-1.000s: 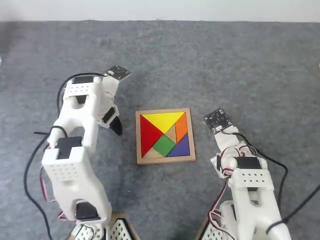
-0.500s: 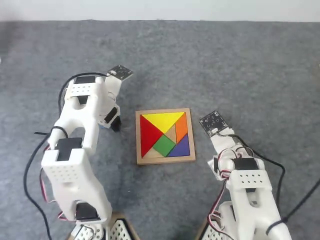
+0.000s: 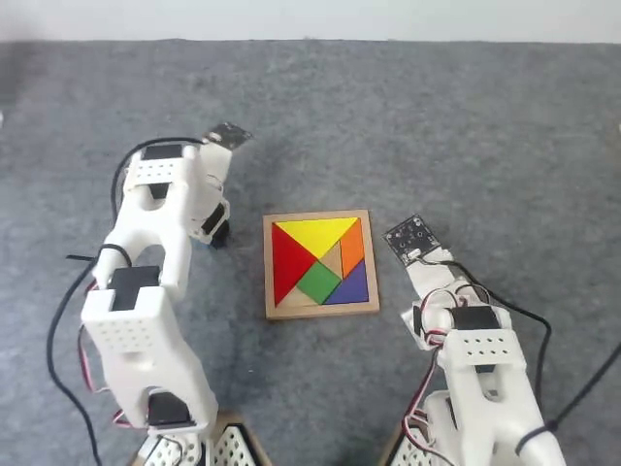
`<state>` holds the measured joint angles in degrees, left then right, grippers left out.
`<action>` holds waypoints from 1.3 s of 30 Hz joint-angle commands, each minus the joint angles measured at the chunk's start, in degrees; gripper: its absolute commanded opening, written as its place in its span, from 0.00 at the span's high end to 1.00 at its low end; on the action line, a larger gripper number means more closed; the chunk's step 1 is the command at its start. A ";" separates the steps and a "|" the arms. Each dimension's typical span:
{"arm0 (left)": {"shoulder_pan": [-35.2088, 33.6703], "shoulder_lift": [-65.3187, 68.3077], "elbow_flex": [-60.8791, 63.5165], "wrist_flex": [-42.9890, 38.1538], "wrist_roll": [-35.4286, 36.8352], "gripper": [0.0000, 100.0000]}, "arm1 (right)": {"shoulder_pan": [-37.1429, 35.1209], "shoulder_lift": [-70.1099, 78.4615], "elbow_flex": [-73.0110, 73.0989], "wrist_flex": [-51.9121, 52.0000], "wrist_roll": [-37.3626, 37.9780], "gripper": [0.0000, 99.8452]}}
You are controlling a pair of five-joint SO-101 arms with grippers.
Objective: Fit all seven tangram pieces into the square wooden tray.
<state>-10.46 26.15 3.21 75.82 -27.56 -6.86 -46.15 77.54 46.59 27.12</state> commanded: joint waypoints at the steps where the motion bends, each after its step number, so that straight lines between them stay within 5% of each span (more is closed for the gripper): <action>1: 0.62 -2.73 -4.79 4.57 5.19 0.73 | -0.40 -1.19 -0.44 -1.01 0.88 0.74; 26: 0.70 2.29 -2.77 -4.40 18.90 0.76 | -0.40 -1.19 -0.44 -1.01 0.88 0.74; 39: 0.62 3.78 -3.30 -4.04 18.90 0.82 | -0.48 -1.19 -0.44 -1.01 0.88 0.74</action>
<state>-9.14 30.20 0.92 72.66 -9.36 -6.86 -46.15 77.54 46.59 27.12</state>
